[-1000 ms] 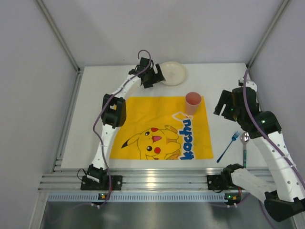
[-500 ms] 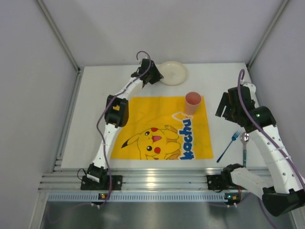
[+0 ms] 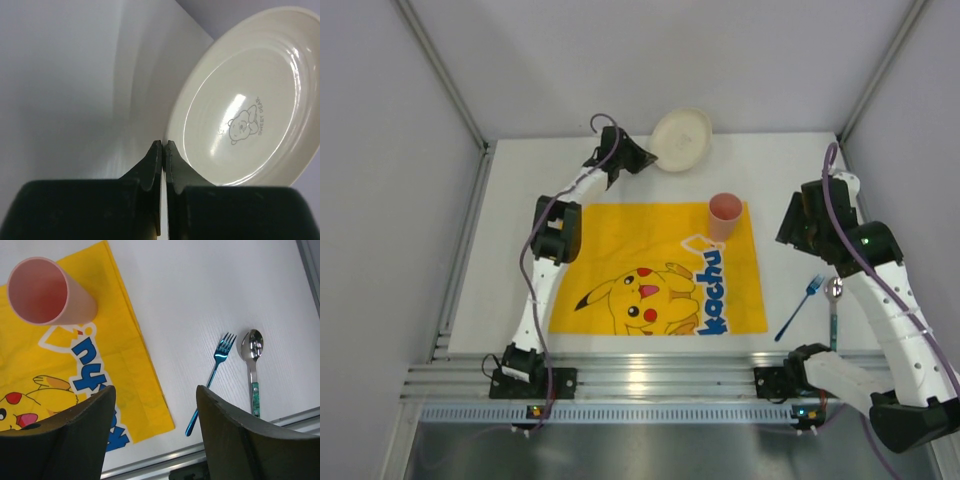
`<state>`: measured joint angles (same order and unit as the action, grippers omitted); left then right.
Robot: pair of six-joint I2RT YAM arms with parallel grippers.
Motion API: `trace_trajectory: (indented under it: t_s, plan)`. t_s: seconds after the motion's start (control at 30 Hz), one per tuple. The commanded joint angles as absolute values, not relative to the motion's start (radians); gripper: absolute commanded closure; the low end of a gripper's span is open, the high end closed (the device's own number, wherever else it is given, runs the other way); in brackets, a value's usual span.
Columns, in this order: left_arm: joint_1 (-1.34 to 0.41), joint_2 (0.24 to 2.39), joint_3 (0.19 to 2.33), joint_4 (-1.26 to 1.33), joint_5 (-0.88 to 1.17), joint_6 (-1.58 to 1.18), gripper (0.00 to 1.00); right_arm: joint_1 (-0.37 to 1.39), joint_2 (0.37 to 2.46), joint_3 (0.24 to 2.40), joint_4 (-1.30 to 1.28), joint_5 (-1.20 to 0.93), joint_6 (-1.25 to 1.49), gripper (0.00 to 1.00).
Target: Set the dinner table for one person
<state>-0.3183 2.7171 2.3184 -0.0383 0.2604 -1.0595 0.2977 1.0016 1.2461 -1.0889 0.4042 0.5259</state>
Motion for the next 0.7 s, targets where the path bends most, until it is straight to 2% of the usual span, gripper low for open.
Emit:
trace_trajectory:
  t_s: [0.0, 0.1, 0.17, 0.23, 0.27, 0.3, 0.37, 0.43, 0.6, 0.67]
  plan:
    - [-0.227, 2.456, 2.245, 0.109, 0.336, -1.068, 1.0, 0.288, 0.973, 1.275, -1.054, 0.382, 0.532, 0.34]
    - [-0.19, 2.312, 2.128, 0.069, 0.412, -0.999, 1.0, 0.288, 0.965, 1.275, -1.042, 0.37, 0.525, 0.35]
    - [-0.183, 2.202, 2.067, -0.027, 0.459, -0.907, 1.0, 0.29, 0.969, 1.29, -1.037, 0.377, 0.494, 0.3]
    - [-0.184, 2.126, 1.961, -0.102, 0.488, -0.795, 1.0, 0.288, 0.979, 1.308, -1.035, 0.413, 0.453, 0.2]
    - [-0.186, 2.052, 1.916, -0.177, 0.515, -0.761, 1.0, 0.285, 0.991, 1.33, -1.035, 0.425, 0.44, 0.07]
    - [-0.189, 2.014, 1.828, -0.223, 0.515, -0.726, 1.0, 0.284, 0.997, 1.338, -1.034, 0.446, 0.43, 0.01]
    - [-0.196, 1.891, 1.728, -0.325, 0.448, -0.625, 1.0, 0.269, 1.023, 1.351, -1.029, 0.449, 0.405, 0.0]
    - [-0.216, 1.798, 1.536, -0.409, 0.388, -0.548, 1.0, 0.252, 1.038, 1.341, -1.019, 0.404, 0.405, 0.0]
    - [-0.297, 1.487, 1.087, -0.428, 0.218, -0.508, 1.0, 0.161, 1.055, 1.241, -0.95, 0.154, 0.466, 0.0]
    - [-0.305, 1.407, 1.004, -0.43, 0.21, -0.529, 1.0, 0.132, 1.058, 1.192, -0.936, 0.123, 0.488, 0.0]
